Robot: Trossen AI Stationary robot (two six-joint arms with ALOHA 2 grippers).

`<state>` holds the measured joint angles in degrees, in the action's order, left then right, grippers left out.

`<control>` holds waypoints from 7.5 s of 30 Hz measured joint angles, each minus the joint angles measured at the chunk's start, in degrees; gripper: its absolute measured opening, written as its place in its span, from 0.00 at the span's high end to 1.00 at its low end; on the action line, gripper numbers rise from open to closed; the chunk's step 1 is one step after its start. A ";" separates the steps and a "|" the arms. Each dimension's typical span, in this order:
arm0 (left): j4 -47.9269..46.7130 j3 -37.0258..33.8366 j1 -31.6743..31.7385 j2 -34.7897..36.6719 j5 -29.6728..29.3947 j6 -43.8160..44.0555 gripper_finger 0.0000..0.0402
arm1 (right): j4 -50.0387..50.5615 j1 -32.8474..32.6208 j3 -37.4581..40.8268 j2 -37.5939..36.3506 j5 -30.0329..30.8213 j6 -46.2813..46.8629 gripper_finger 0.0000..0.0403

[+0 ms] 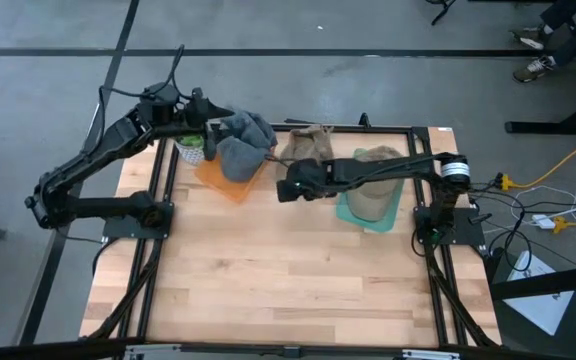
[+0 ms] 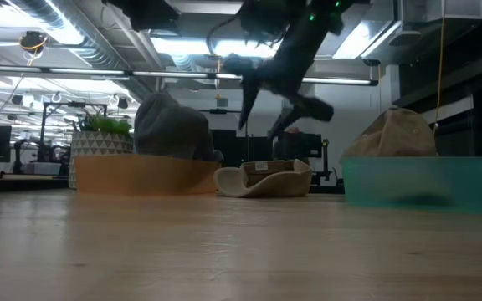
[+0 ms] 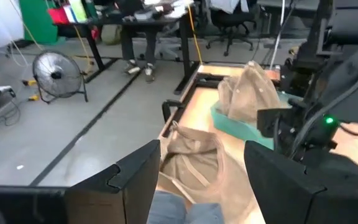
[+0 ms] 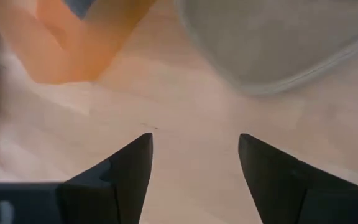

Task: Pick & Place hat
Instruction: Put the brown cap into the blue bin

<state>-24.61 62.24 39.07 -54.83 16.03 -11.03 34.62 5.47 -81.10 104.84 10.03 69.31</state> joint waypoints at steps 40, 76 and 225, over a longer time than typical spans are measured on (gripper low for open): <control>-2.66 0.00 -6.47 -0.17 -1.20 1.31 0.43 | 3.96 7.50 0.00 9.24 11.89 9.68 0.71; -6.10 0.00 -6.39 -0.17 -4.93 -4.95 0.43 | 11.87 1.19 -1.14 -7.50 41.66 -45.75 0.96; 14.16 6.19 -7.90 1.03 -29.99 2.80 0.99 | -15.19 -10.03 -23.89 -9.71 36.65 -87.38 0.95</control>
<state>-10.45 68.42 31.16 -53.79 -13.95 -8.22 19.43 -4.56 -104.99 95.13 46.68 -18.06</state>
